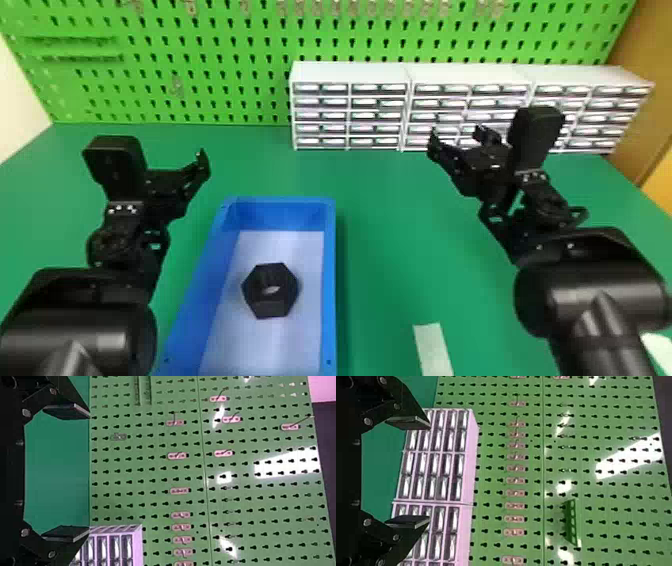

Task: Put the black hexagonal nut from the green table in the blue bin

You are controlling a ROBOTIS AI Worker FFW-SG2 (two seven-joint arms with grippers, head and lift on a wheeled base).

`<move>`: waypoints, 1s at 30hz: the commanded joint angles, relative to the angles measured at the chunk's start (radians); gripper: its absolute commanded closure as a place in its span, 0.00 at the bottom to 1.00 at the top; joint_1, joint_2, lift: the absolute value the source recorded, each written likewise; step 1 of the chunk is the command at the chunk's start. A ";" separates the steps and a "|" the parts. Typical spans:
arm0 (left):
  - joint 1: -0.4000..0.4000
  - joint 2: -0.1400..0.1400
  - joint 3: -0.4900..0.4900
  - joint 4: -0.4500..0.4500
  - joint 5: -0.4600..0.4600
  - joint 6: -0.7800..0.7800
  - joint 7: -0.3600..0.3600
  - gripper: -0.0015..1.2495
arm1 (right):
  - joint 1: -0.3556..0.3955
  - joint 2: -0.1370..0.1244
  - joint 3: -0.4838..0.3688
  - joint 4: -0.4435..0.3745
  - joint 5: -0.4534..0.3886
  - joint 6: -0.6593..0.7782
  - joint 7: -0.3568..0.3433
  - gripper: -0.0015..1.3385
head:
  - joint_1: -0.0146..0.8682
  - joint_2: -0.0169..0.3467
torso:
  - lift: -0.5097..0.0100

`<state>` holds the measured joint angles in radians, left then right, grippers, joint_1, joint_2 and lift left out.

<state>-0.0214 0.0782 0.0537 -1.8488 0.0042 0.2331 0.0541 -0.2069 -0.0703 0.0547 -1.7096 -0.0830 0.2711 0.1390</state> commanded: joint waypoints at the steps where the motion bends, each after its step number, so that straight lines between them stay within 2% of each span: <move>1: 0.001 0.000 0.000 0.014 0.016 -0.009 0.001 0.20 | 0.015 0.006 -0.006 0.028 0.003 -0.067 0.001 0.32 | 0.79 0.19 | 0.80; 5: 0.001 0.000 0.000 0.022 0.019 -0.018 0.000 0.20 | 0.027 0.009 -0.009 0.059 0.000 -0.150 -0.001 0.32 | 0.79 0.19 | 0.80; 14: 0.006 0.000 -0.003 0.051 0.026 -0.057 0.000 0.20 | 0.041 0.010 -0.004 0.093 0.011 -0.207 -0.038 0.32 | 0.79 0.19 | 0.80; 30: 0.009 -0.002 -0.038 0.065 0.003 -0.064 0.026 0.20 | 0.049 0.009 -0.003 0.105 0.040 -0.182 -0.070 0.32 | 0.79 0.19 | 0.80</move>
<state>-0.0115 0.0773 0.0180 -1.7858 0.0082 0.1687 0.0698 -0.1581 -0.0601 0.0532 -1.6052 -0.0467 0.0871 0.0721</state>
